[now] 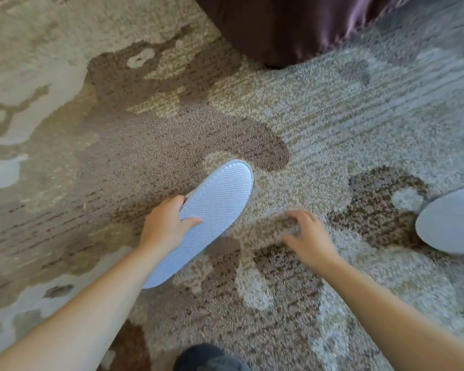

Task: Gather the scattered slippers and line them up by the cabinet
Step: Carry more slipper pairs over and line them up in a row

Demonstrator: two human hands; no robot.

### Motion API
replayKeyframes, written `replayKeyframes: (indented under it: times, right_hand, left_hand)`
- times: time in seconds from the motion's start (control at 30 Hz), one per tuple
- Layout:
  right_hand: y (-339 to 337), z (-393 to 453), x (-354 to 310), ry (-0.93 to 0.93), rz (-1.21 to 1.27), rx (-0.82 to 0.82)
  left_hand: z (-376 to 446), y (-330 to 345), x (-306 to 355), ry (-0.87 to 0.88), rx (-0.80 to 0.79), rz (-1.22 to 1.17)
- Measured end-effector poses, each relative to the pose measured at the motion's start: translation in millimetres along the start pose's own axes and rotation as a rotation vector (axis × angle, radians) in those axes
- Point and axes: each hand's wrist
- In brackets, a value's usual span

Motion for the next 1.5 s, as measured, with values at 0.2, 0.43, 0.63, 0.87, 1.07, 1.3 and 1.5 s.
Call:
replayKeyframes:
  times: [0.2,0.43,0.63,0.87,1.07,1.3,1.5]
  right_hand:
    - [-54.6,-33.9,43.4,0.19,0.106,0.392]
    - [-133.3,-53.8,128.3,0.564,0.343,0.783]
    - [-143.2,-44.8,169.7,0.695,0.619,0.737]
    - [-143.0,-36.3,173.3,0.581,0.653,0.803]
    - [-164.7,-92.7,134.2,0.457,0.539,0.833]
    - [-285.3,-244.8,37.3,0.342,0.564,0.88]
    - [-412.0,-385.2,-40.5,0.351,0.644,0.967]
  left_hand:
    - [-1.1,33.7,112.4,0.166,-0.081,-0.225]
    - [-9.7,95.2,230.0,0.3,-0.26,-0.395]
    - [-13.5,116.5,262.5,0.349,-0.268,-0.33]
    - [-17.8,116.3,265.9,0.327,-0.259,-0.343]
    - [-55.5,65.0,283.5,0.279,-0.244,-0.367]
    - [-166.4,-95.9,375.1,0.346,-0.211,-0.358]
    - [-274.9,-229.2,481.6,0.505,-0.185,-0.308]
Point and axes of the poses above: each hand's wrist, its own z-axis towards the middle knuckle, its own y-axis out of the palm, x = y × z, and after that the axes turned 3 degrees about -z, right-handed
